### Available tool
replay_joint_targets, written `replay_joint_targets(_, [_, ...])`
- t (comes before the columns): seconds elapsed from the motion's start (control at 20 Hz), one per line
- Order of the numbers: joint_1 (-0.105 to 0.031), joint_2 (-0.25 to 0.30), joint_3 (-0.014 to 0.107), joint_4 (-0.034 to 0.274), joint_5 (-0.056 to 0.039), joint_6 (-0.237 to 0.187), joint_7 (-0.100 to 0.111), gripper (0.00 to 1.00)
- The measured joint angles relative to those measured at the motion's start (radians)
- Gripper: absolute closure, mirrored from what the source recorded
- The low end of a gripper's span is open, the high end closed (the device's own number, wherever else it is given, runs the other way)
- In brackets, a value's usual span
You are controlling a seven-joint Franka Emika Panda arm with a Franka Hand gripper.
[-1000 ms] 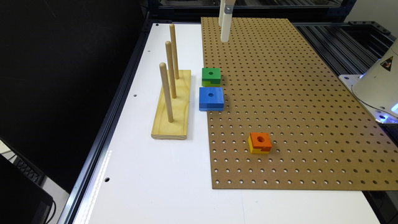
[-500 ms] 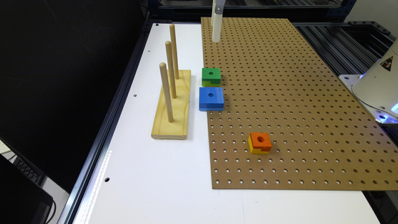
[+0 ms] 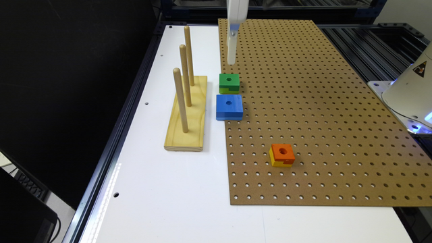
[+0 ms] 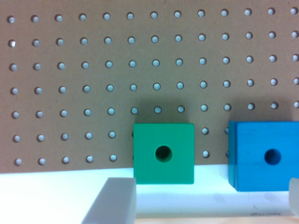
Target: Pick up green block.
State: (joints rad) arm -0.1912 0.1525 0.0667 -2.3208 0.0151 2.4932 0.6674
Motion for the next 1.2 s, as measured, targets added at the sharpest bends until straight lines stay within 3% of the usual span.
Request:
replay_joint_targets(0.8, [-0.015, -0.001, -0.002, 0.007, -0.0074, 0.0, -0.003, 0.0])
replay_joint_targets(1.2, [-0.015, 0.008, -0.002, 0.007, -0.0079, 0.0, -0.003, 0.0])
